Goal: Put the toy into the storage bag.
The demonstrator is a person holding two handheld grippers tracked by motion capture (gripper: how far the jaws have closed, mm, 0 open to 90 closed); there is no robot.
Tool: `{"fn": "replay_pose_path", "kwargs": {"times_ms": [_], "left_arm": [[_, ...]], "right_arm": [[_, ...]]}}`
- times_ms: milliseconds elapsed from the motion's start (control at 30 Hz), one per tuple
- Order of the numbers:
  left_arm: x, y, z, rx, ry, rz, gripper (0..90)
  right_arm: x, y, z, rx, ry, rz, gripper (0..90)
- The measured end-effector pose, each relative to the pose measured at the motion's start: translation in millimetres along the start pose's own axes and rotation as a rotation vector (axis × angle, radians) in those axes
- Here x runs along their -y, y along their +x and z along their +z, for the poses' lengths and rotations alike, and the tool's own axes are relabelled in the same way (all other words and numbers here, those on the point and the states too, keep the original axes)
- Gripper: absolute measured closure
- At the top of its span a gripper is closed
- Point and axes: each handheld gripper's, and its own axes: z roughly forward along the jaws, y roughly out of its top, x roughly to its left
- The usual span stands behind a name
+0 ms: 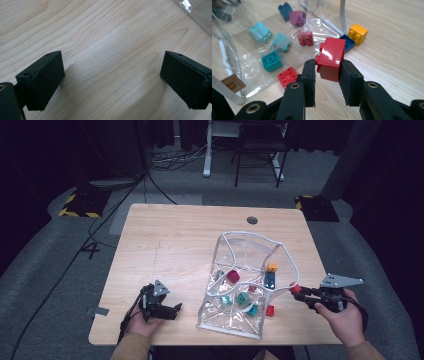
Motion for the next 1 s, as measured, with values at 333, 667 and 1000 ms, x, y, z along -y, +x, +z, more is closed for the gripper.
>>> {"fn": "replay_pose_path", "kwargs": {"times_ms": [333, 667, 1000], "left_arm": [[0.0, 0.0, 0.0, 0.000, 0.000, 0.000, 5.5], [0.0, 0.0, 0.0, 0.000, 0.000, 0.000, 5.5], [0.0, 0.0, 0.0, 0.000, 0.000, 0.000, 5.5]], "right_arm": [[-19.6, -3.9, -36.6, 0.033, -0.055, -0.001, 67.4], [-41.2, -5.3, -65.1, 0.052, -0.083, -0.016, 67.5], [-70.0, -1.6, -78.4, 0.026, -0.120, -0.039, 67.4]]}}
